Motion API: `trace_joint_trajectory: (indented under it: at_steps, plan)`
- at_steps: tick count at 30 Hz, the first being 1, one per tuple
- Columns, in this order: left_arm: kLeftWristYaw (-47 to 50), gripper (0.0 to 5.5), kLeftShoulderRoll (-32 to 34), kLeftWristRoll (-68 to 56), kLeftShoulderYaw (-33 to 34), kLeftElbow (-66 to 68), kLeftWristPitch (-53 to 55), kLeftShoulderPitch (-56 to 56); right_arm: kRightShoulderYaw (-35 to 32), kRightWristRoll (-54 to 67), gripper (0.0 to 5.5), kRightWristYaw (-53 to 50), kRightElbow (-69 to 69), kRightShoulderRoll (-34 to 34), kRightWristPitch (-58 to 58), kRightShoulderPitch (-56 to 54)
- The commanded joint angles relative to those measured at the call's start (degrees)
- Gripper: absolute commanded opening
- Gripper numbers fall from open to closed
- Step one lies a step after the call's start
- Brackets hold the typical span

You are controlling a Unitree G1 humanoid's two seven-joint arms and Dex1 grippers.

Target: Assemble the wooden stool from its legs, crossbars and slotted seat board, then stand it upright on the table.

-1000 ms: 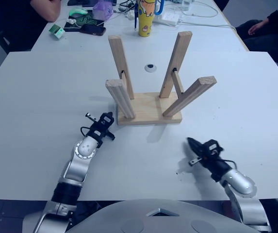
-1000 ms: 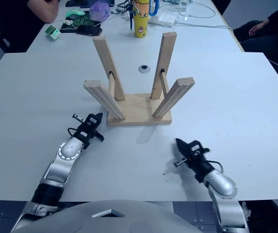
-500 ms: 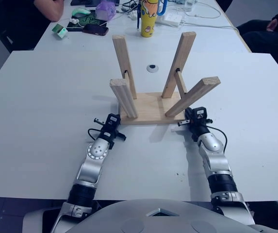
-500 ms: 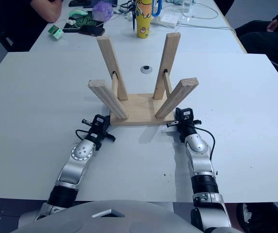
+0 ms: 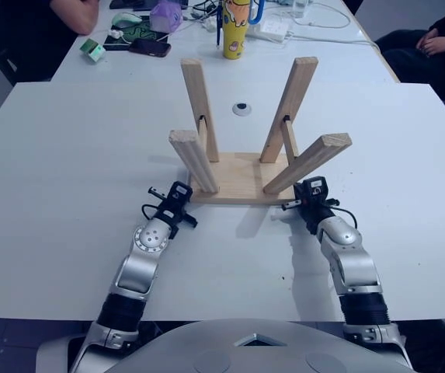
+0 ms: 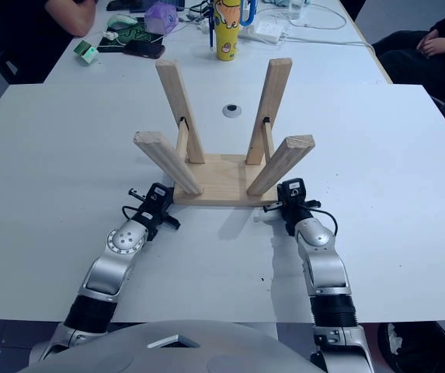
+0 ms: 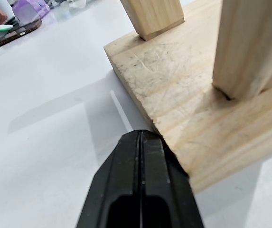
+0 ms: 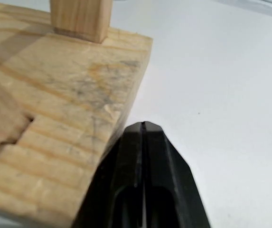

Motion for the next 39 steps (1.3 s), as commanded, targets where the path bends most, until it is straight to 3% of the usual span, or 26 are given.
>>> trace_joint_trajectory:
  at_steps: [1,15,30,39]
  plan:
    - [-5.8,0.01,-2.6,-3.7,-4.9,-6.6,2.6,-3.5,6.1,5.2,0.0,5.6,-5.4,3.7,6.2,-3.9]
    - [-5.5,0.01,-3.8,-6.7,-2.0,-17.8,13.5,-8.9,2.7,9.5,0.0,5.4,-14.9,3.4,18.0,-8.4]
    - [-5.4,0.01,-2.8,-7.5,-0.9,-20.7,16.7,-8.6,-2.7,13.7,0.0,3.8,-24.8,5.8,30.0,-14.7]
    - [-3.4,0.01,-4.2,-7.8,3.6,-22.3,15.1,-11.4,-8.5,15.1,0.0,1.8,-24.1,10.4,25.9,-17.6]
